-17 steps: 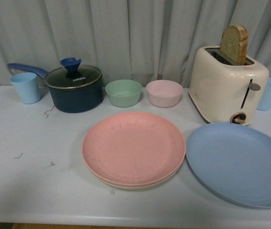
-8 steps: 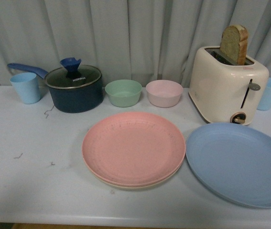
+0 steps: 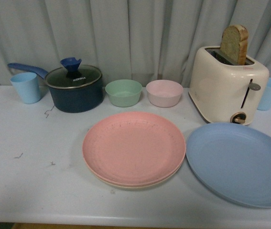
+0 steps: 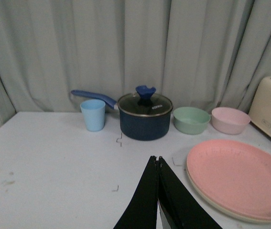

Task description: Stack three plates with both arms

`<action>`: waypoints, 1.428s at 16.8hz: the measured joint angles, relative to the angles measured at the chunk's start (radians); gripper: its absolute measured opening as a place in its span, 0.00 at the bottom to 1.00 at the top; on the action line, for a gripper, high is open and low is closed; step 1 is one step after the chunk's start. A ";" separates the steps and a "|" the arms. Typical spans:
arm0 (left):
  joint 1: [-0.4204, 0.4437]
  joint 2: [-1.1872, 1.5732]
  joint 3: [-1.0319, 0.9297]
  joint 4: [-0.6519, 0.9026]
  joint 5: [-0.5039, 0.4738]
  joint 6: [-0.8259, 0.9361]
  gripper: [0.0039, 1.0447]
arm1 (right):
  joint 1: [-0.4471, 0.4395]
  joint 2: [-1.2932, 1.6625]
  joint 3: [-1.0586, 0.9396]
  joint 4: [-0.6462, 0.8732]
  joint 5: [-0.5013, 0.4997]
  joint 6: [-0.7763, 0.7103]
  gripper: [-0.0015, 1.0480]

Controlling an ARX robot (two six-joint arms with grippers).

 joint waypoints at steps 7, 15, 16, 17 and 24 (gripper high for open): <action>0.000 0.000 -0.005 -0.018 0.000 0.000 0.46 | -0.008 0.023 0.021 -0.078 -0.015 0.007 0.94; 0.000 0.000 -0.005 -0.018 0.000 0.001 0.94 | -0.407 1.463 0.639 0.158 -0.259 -0.156 0.94; 0.000 0.000 -0.005 -0.018 0.000 0.001 0.94 | -0.404 1.544 0.682 0.165 -0.259 -0.170 0.94; 0.000 0.000 -0.005 -0.018 0.000 0.001 0.94 | -0.394 1.646 0.751 0.172 -0.257 -0.190 0.94; 0.000 0.000 -0.005 -0.018 0.000 0.001 0.94 | -0.281 1.983 0.939 0.195 -0.205 -0.215 0.94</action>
